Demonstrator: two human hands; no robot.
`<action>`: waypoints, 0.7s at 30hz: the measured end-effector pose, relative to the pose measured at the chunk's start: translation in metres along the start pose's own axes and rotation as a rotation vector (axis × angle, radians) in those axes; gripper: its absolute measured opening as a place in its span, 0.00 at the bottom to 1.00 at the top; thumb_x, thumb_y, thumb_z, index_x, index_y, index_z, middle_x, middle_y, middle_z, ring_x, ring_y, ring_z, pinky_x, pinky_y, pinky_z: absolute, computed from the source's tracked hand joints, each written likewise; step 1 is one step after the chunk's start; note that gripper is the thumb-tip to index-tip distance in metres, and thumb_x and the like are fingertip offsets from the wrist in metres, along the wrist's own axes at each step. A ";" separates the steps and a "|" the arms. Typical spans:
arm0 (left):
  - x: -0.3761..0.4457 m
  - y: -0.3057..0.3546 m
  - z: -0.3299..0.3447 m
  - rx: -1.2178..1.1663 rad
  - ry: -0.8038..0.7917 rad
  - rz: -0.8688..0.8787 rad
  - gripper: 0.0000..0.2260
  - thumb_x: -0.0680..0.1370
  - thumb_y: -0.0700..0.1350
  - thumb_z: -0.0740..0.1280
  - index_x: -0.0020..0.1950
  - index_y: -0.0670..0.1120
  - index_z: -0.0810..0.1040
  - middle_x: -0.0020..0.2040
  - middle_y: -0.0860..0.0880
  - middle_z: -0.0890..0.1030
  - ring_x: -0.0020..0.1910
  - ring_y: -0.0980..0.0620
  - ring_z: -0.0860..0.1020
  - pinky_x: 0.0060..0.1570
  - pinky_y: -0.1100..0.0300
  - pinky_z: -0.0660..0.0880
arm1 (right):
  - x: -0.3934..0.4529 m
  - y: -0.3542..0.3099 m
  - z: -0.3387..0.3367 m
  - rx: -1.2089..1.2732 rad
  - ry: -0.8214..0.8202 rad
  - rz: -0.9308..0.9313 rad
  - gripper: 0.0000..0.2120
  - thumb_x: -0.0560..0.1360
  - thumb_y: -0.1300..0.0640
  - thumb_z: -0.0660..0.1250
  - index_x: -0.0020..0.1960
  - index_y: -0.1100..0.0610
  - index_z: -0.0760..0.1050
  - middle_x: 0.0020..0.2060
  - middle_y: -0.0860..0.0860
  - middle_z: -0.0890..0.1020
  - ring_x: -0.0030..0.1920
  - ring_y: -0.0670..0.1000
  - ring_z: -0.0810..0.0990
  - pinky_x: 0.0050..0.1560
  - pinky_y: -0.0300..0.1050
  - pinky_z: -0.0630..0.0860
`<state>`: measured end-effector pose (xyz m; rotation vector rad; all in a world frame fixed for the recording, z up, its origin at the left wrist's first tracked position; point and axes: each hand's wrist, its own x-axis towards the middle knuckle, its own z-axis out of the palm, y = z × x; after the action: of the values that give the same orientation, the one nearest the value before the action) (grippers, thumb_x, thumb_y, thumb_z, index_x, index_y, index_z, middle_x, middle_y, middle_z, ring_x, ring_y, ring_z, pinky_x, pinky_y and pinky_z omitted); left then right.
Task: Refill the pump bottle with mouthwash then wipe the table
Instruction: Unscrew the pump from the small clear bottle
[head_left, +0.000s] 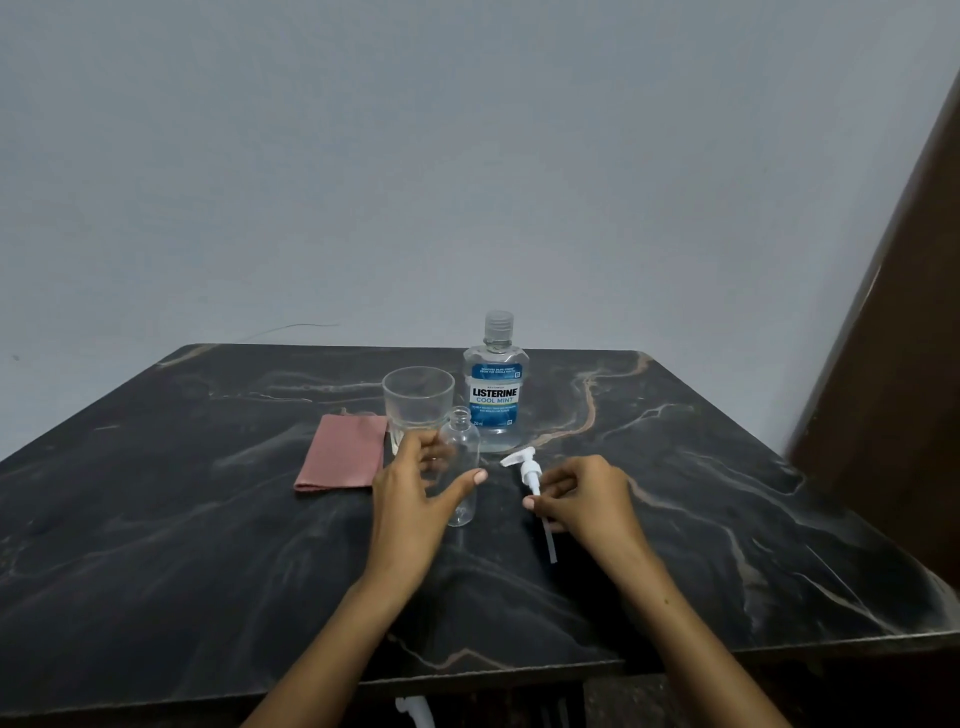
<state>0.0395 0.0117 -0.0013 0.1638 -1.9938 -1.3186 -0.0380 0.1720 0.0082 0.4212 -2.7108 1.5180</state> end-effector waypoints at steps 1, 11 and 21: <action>0.000 -0.001 0.000 -0.009 0.006 0.002 0.21 0.63 0.51 0.76 0.52 0.51 0.73 0.47 0.57 0.79 0.49 0.57 0.79 0.45 0.63 0.77 | 0.000 -0.001 0.000 -0.032 0.011 -0.003 0.11 0.66 0.63 0.77 0.47 0.63 0.80 0.33 0.53 0.81 0.34 0.50 0.82 0.35 0.44 0.83; -0.004 -0.003 -0.003 0.048 -0.002 0.073 0.27 0.62 0.58 0.73 0.57 0.54 0.69 0.48 0.57 0.78 0.49 0.60 0.78 0.45 0.64 0.76 | 0.016 -0.016 -0.003 -0.296 0.159 -0.170 0.22 0.68 0.44 0.73 0.58 0.53 0.77 0.53 0.49 0.82 0.53 0.50 0.81 0.51 0.48 0.78; -0.007 -0.012 -0.003 0.114 -0.018 0.091 0.28 0.63 0.60 0.72 0.58 0.58 0.66 0.49 0.59 0.78 0.49 0.64 0.77 0.45 0.68 0.74 | 0.088 -0.048 0.028 0.190 0.068 -0.171 0.32 0.66 0.58 0.77 0.65 0.59 0.66 0.60 0.55 0.78 0.59 0.51 0.77 0.54 0.40 0.74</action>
<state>0.0435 0.0076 -0.0141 0.1137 -2.0675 -1.1538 -0.1079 0.1047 0.0448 0.5779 -2.4194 1.7121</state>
